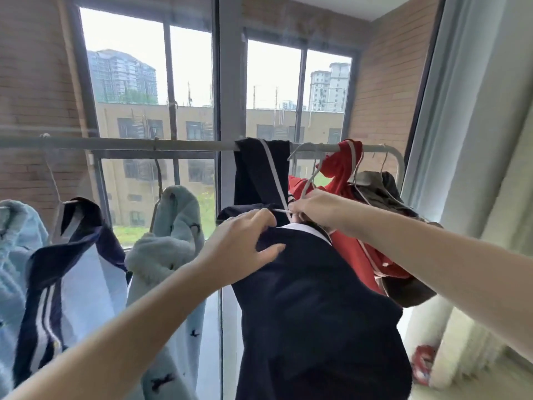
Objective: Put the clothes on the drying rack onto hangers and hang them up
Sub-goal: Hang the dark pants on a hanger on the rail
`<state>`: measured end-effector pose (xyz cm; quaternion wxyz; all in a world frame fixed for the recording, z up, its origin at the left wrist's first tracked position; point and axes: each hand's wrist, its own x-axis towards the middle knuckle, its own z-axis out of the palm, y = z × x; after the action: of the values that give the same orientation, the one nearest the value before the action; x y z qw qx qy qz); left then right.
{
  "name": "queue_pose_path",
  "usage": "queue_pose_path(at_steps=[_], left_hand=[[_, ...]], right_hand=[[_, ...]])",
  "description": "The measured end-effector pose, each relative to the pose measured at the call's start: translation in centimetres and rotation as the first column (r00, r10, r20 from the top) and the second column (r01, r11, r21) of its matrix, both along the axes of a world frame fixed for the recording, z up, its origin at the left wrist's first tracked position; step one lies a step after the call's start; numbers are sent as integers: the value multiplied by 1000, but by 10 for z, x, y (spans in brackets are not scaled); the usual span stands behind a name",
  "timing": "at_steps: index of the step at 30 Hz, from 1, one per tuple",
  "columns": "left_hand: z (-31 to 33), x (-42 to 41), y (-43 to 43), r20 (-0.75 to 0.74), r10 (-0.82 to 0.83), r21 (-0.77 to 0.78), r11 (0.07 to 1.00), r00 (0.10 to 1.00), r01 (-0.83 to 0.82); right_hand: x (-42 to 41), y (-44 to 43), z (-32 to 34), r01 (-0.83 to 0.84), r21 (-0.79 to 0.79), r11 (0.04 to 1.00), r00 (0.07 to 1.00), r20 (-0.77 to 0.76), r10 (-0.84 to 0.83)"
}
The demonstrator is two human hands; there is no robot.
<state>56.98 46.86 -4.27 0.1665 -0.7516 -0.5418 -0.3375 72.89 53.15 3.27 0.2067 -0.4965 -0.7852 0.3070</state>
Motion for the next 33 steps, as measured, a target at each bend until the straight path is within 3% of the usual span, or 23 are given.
queue_pose_path(at_steps=[3, 7, 12, 14, 16, 22, 23, 25, 27, 28, 31, 33], left_hand=[[-3, 11, 7, -35, -133, -98, 987, 990, 129], [-1, 9, 7, 132, -383, -270, 873, 914, 405], [-5, 35, 5, 220, -222, -652, 691, 950, 312], [-7, 45, 5, 204, -236, -633, 709, 950, 312], [-9, 46, 0, 270, -304, -614, 677, 914, 406], [-12, 35, -13, 464, -285, -769, 339, 839, 541], [-14, 35, -14, 498, -265, -763, 319, 825, 563], [-16, 39, -17, 482, -304, -728, 382, 821, 569], [-17, 44, -22, 376, -368, -730, 448, 850, 517], [-17, 45, -24, 354, -394, -739, 439, 848, 512], [-17, 45, -33, 545, -313, -750, 235, 778, 619], [-17, 47, -36, 646, -213, -708, 192, 733, 679]], right_hand=[[8, 7, 0, 38, -18, 999, 999, 40, -37], [23, 13, -7, 67, -107, 992, 997, 53, -61], [14, 11, -23, 46, 32, 998, 999, 19, -47], [7, 9, -28, 31, 52, 998, 999, 35, -33], [4, 8, -30, 12, -43, 999, 1000, 9, -12], [10, 10, -32, 1, -89, 996, 1000, 13, 0], [9, 10, -34, 1, -79, 997, 1000, 24, 1], [5, 9, -36, 15, -66, 998, 1000, 28, -13], [1, 10, -38, 45, -95, 994, 998, -41, -49], [0, 10, -38, 55, -118, 991, 994, -83, -65], [2, 12, -38, 58, -128, 990, 990, -121, -74], [3, 12, -41, 61, -112, 992, 992, -108, -73]])
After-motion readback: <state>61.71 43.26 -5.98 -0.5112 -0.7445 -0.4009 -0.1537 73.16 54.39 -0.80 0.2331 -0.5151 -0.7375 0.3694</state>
